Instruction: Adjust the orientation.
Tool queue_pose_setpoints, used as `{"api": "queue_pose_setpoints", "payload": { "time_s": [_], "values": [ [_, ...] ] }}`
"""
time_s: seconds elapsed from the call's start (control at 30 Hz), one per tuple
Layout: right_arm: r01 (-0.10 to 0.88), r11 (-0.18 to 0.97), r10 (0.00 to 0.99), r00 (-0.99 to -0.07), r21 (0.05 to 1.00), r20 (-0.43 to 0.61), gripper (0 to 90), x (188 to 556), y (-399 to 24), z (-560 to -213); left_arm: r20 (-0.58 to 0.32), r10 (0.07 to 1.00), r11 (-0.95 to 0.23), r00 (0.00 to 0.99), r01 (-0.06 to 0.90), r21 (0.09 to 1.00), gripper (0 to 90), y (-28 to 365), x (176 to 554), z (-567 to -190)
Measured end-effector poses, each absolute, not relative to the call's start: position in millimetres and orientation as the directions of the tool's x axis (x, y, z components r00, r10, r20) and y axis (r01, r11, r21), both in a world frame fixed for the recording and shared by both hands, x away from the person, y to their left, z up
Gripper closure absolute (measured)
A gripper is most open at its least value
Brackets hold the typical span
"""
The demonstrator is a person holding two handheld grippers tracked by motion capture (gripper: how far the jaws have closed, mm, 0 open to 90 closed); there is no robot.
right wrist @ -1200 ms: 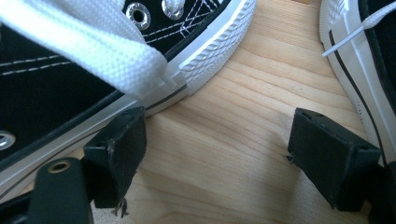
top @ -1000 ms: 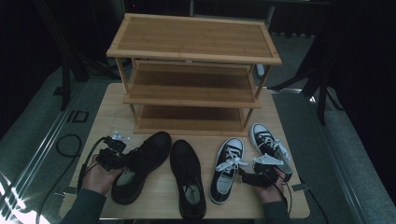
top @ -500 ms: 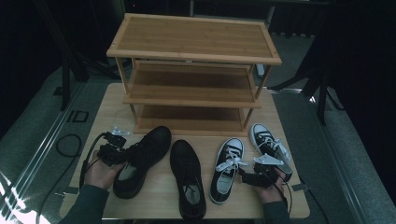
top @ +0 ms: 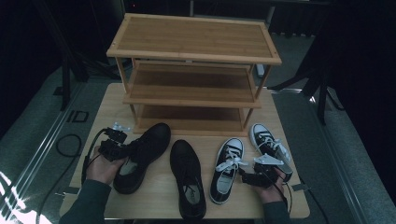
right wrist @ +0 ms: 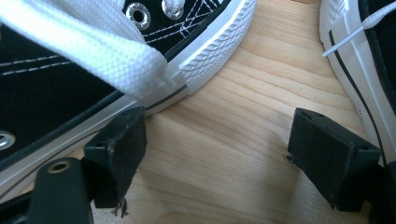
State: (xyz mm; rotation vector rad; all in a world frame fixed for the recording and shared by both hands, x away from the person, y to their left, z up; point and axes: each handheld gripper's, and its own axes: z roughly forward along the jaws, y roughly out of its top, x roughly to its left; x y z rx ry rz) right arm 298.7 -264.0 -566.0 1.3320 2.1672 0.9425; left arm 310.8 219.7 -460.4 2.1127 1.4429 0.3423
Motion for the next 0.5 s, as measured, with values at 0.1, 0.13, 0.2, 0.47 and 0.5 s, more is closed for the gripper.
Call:
{"api": "queue_pose_setpoints", "payload": {
  "time_s": [0.1, 0.13, 0.2, 0.47, 0.5],
  "values": [
    [0.605, 0.309, 0.893, -0.449, 0.734, -0.006, 19.5, 298.7, -263.9, -566.0, -0.097, 0.916, -0.268, 0.389, 0.774, 0.575, 87.8, 219.4, 312.0, -459.5],
    [0.605, 0.309, 0.893, -0.449, 0.734, -0.006, 19.5, 298.7, -263.9, -566.0, -0.097, 0.916, -0.267, 0.389, 0.773, 0.575, 87.7, 219.3, 312.7, -459.1],
    [0.605, 0.309, 0.893, -0.449, 0.734, -0.006, 19.5, 298.7, -263.9, -566.0, -0.097, 0.917, -0.265, 0.388, 0.772, 0.577, 87.7, 219.1, 313.9, -458.8],
    [0.605, 0.31, 0.893, -0.45, 0.734, -0.007, 19.5, 298.7, -264.0, -566.0, -0.098, 0.919, -0.26, 0.383, 0.773, 0.578, 87.8, 215.2, 323.2, -457.8],
    [0.604, 0.31, 0.893, -0.45, 0.734, -0.007, 19.4, 298.8, -264.0, -566.0, -0.096, 0.919, -0.262, 0.383, 0.773, 0.578, 87.8, 214.7, 324.5, -457.6]
  ]
}}
